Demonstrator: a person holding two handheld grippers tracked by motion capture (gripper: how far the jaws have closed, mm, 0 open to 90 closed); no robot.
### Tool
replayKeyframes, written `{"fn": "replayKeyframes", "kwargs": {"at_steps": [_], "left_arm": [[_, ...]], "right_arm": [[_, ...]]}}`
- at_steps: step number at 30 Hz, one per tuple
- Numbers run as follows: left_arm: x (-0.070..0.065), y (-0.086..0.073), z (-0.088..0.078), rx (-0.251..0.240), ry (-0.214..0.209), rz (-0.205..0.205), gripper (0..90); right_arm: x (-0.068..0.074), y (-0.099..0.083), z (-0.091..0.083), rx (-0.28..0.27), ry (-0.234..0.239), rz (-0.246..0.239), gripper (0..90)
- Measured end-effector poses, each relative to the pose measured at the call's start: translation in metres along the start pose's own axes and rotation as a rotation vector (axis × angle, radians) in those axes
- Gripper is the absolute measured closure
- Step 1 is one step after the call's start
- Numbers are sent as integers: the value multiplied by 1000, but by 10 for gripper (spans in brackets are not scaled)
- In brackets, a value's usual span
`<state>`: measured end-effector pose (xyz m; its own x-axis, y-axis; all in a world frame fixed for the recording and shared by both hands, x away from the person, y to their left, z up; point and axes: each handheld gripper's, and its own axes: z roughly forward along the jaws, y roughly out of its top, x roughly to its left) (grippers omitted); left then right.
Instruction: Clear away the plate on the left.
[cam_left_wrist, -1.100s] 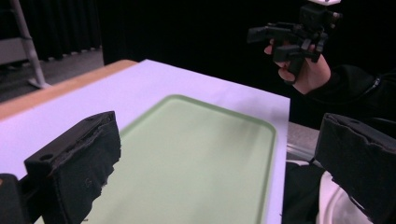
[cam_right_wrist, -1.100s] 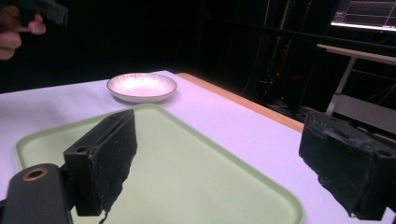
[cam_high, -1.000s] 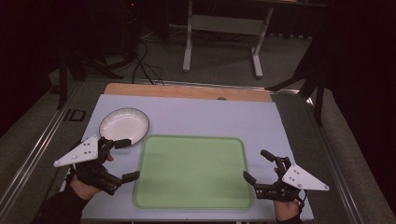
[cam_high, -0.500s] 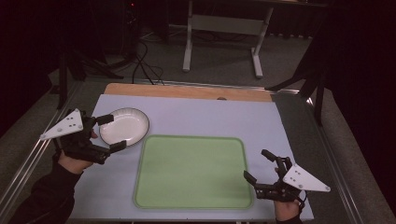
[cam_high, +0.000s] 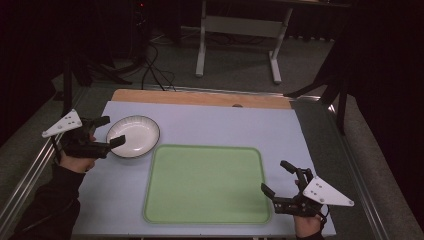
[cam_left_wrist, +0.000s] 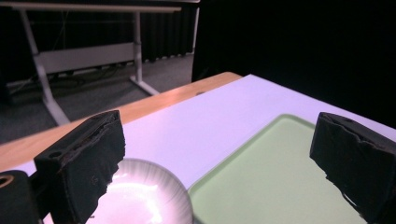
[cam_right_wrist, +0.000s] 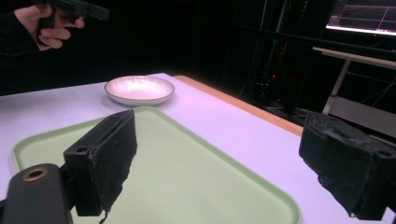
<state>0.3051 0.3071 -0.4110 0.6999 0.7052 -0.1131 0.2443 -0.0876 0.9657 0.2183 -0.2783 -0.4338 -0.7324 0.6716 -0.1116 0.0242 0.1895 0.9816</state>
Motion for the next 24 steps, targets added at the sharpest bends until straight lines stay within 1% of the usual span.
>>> {"fn": "replayKeyframes", "kwargs": {"at_steps": [1,2,3,4,5,6,7,8,9,10,11,12,13,14,15,16,17,18,19,20,21,22,23,24], "left_arm": [[4,-2,1,5,-1,-15,34],[7,-5,0,2,17,-20,44],[14,-10,0,-1,24,-44,53],[14,-10,0,-1,24,-44,53],[16,-12,0,9,38,-44,60],[19,-14,0,20,39,-52,60],[25,-18,0,35,49,-73,63],[27,-20,0,42,65,-75,62],[27,-20,0,42,65,-75,63],[34,-22,0,55,67,-106,68],[36,-24,0,69,83,-105,69],[39,-25,1,89,77,-117,70],[39,-25,1,89,77,-117,85],[43,-27,2,107,88,-135,91],[45,-29,2,119,90,-144,109],[48,-30,3,136,92,-151,109],[50,-32,3,141,107,-155,109],[54,-35,4,157,120,-177,108],[54,-35,4,157,120,-177,108],[58,-38,5,175,132,-204,109],[58,-38,5,175,132,-204,109],[59,-40,6,189,146,-216,126],[63,-43,8,213,157,-243,151],[63,-43,8,213,157,-243,152]], "right_arm": [[0,0,0,-1,0,-2,111],[1,1,0,-2,-1,-4,111],[1,1,0,-3,-1,-5,111],[1,1,0,-3,-1,-5,111],[2,1,0,-1,-1,-8,111],[2,1,0,-1,-1,-8,111],[2,1,-1,-2,-2,-7,111],[2,1,-1,-2,-3,-8,111],[2,1,-1,-4,-3,-8,111],[2,1,-1,-5,-3,-8,111],[2,1,-1,-5,-4,-9,111],[2,1,-1,-5,-2,-8,111],[2,1,-1,-5,-2,-8,111],[3,1,0,-3,2,-11,111],[3,1,0,-2,4,-11,111],[3,1,0,-2,4,-11,111],[3,1,1,-1,4,-10,111],[4,1,1,-1,4,-11,111],[4,1,1,-1,4,-11,111],[3,1,1,1,5,-9,111],[3,1,1,1,5,-9,111],[4,1,1,3,7,-9,111],[4,1,1,4,8,-12,112],[4,1,1,4,8,-12,112]]}}
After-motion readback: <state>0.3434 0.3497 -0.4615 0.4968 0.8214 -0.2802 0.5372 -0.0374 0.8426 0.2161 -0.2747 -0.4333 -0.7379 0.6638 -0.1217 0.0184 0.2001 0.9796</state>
